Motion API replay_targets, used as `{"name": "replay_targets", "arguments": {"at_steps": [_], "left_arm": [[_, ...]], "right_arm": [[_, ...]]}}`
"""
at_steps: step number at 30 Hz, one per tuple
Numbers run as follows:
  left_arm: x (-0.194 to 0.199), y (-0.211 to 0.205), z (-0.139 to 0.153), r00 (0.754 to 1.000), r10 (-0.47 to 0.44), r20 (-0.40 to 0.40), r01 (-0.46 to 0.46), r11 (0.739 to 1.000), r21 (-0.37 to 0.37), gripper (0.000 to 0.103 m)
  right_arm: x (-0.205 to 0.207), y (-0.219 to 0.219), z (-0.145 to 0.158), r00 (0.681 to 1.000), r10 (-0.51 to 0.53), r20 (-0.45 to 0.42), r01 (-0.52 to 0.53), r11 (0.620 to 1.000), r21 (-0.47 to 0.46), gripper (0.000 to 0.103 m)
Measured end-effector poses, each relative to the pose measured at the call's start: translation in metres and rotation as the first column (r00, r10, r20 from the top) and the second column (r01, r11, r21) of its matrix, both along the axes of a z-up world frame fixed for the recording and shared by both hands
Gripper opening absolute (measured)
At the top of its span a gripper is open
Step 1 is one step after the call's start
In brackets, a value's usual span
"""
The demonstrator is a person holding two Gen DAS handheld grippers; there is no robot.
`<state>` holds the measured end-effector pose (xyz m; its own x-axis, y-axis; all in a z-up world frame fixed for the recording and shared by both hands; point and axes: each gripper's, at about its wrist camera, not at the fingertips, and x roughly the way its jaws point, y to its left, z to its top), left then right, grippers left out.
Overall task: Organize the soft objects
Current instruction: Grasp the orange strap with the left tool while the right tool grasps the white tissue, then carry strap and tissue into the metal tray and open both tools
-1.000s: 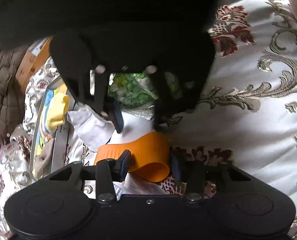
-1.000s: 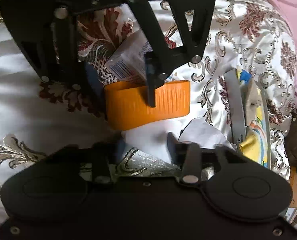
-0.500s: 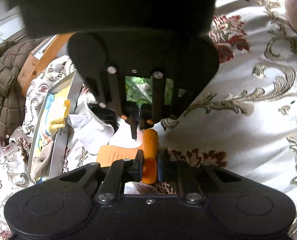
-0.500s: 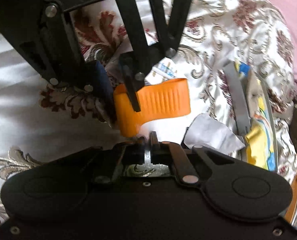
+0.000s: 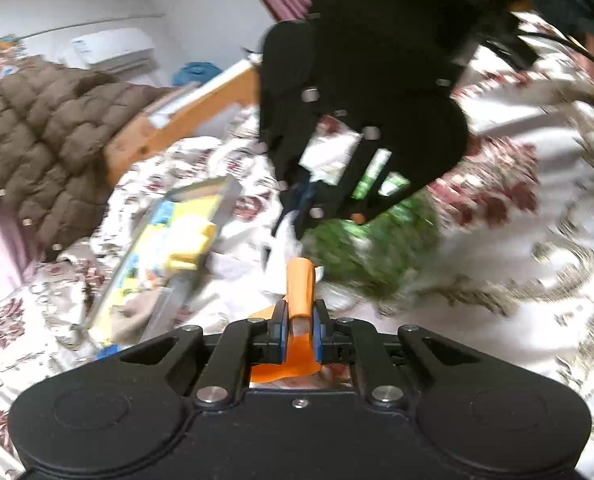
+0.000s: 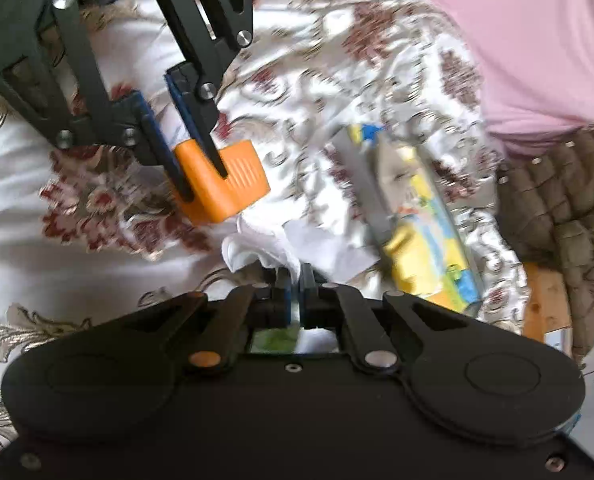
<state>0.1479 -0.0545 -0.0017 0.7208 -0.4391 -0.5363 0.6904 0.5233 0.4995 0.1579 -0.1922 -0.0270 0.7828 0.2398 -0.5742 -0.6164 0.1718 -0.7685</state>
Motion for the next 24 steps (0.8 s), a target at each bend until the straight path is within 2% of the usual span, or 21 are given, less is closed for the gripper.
{"name": "replay_targets", "arguments": {"at_steps": [4,8,10,14,16,18,22,24], "left_arm": [[0.023,0.006,0.021,0.996,0.080,0.048,-0.077,0.995,-0.063,0.012],[0.050,0.012,0.038,0.981,0.155,0.116,-0.139,0.981,-0.134,0.012],[0.069,0.016,0.046,0.972,0.200,0.125,-0.176,0.967,-0.186,0.012],[0.114,0.025,0.055,0.950,0.302,0.081,-0.268,0.919,-0.288,0.012],[0.141,0.031,0.058,0.935,0.354,0.030,-0.323,0.883,-0.341,0.012],[0.170,0.038,0.058,0.911,0.411,-0.030,-0.389,0.833,-0.394,0.012],[0.219,0.058,0.057,0.854,0.486,-0.188,-0.508,0.697,-0.506,0.012],[0.238,0.067,0.054,0.829,0.500,-0.253,-0.549,0.633,-0.546,0.012]], "right_arm": [[0.005,0.000,0.024,0.998,0.000,0.057,-0.001,1.000,0.008,0.000],[0.028,0.002,0.050,0.993,-0.035,0.115,0.031,0.999,0.039,0.000],[0.046,0.003,0.065,0.987,-0.070,0.145,0.059,0.995,0.075,0.000],[0.092,0.007,0.094,0.976,-0.150,0.158,0.121,0.976,0.183,0.000],[0.117,0.010,0.105,0.971,-0.194,0.139,0.156,0.956,0.249,0.000],[0.142,0.012,0.113,0.966,-0.233,0.112,0.190,0.933,0.305,0.000],[0.195,0.014,0.122,0.950,-0.309,0.039,0.266,0.871,0.412,0.000],[0.221,0.011,0.126,0.939,-0.344,-0.015,0.309,0.823,0.476,0.000]]}}
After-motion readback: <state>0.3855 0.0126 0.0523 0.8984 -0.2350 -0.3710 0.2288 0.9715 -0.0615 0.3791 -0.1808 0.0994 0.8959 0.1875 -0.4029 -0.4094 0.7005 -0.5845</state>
